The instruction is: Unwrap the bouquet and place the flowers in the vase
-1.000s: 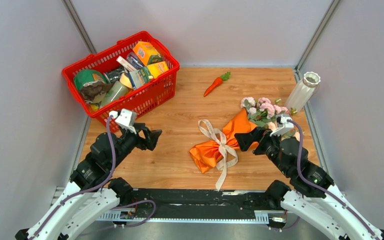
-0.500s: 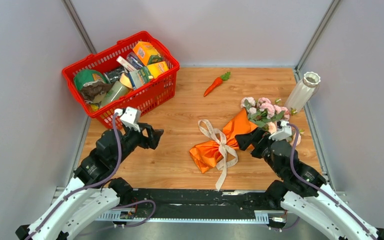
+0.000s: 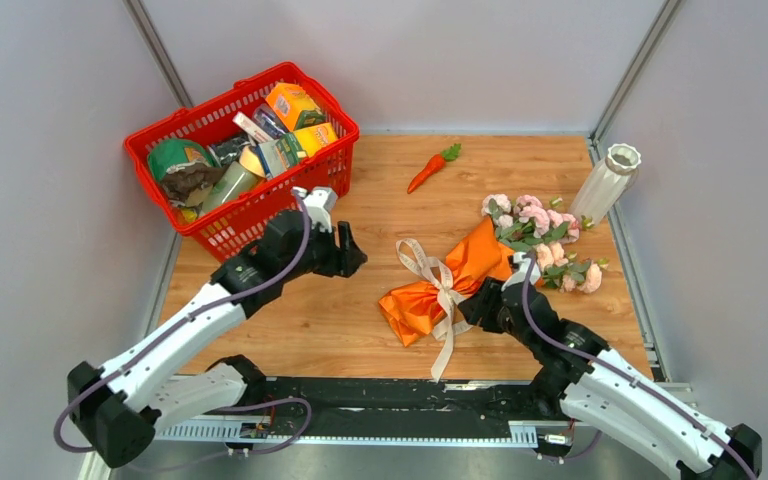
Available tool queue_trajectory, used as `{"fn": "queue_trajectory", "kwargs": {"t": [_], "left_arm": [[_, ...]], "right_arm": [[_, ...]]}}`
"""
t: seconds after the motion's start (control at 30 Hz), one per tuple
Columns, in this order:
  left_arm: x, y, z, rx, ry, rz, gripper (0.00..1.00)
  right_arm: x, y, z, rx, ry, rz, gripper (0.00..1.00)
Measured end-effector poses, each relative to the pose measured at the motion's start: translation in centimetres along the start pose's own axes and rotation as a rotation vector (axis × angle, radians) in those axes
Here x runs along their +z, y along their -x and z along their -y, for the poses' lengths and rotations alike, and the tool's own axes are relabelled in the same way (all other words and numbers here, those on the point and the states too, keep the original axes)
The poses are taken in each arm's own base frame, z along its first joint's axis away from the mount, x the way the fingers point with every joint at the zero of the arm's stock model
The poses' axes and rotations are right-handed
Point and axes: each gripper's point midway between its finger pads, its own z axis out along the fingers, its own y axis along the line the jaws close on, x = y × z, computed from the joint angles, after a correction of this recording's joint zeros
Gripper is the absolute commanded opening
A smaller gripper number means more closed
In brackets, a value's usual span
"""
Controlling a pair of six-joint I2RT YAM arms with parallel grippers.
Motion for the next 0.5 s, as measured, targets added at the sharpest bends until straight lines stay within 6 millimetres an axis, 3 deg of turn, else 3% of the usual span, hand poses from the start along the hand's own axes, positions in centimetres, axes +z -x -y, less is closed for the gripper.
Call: {"fn": "queue_trajectory", "kwargs": {"t": [0.13,0.23,0.3,0.4,0.5], "left_arm": [[2.9,-5.1,-0.4,-0.098,-0.03,-0.134,0.66],[3.9,-9.8,-1.4,-0.173,-0.034,-0.221,0.68],[4.1,-11.6,-1.9,-0.201,-0.039,-0.247,0.69],[4.6,-13.1,-2.0,-0.24,-0.062,-0.256,0.69],[5.2,-13.3,-1.6,-0.263,-0.096,-0.236,0.7]], "right_arm": [[1.1,-2.9,-0.1,-0.023,0.045,-0.102,0.48],[1.7,-4.6,-0.1,-0.031,0.078,-0.156,0.48],[1.9,-5.5,0.1,-0.038,0.089,-0.186,0.48],[2.1,-6.5,0.0,-0.045,0.116,-0.218,0.47],[2.2,-7.0,0.0,-0.049,0.131,-0.23,0.47]]}}
